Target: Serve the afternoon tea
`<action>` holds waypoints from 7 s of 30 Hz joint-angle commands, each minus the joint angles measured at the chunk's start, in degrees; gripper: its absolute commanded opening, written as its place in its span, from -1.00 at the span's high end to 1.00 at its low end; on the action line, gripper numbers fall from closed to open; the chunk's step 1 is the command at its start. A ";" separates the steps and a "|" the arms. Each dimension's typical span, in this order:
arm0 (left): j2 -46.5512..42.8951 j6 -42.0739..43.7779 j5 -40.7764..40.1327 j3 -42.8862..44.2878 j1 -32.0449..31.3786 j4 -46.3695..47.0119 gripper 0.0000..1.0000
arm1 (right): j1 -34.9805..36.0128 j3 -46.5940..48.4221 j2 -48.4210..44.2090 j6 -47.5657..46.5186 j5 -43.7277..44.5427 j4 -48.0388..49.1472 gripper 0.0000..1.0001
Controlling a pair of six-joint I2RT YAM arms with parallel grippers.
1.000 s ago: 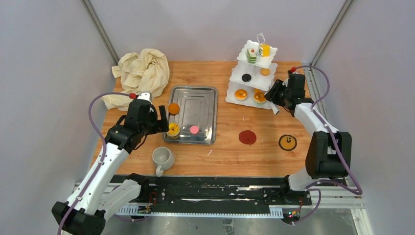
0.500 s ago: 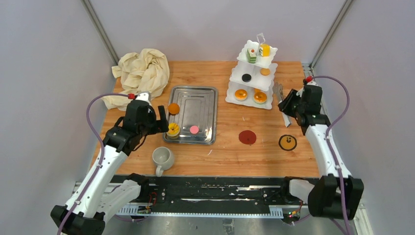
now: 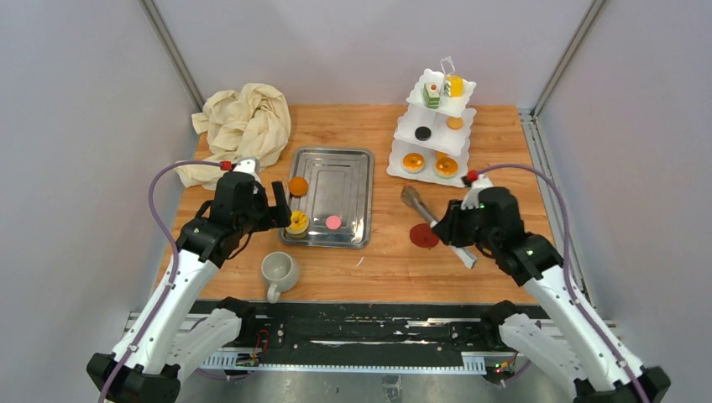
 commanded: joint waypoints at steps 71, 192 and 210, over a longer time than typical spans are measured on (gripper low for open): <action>-0.63 0.65 -0.62 0.29 0.40 0.39 -0.96 | 18.66 15.95 14.60 -3.60 23.71 1.61 0.81; -2.61 -1.95 -4.02 1.58 0.74 -1.81 -0.96 | 35.48 31.50 54.76 9.73 7.02 16.12 0.69; -2.39 -1.72 -2.60 1.44 0.83 -1.19 -0.96 | 31.04 21.02 40.13 8.88 17.93 14.54 0.99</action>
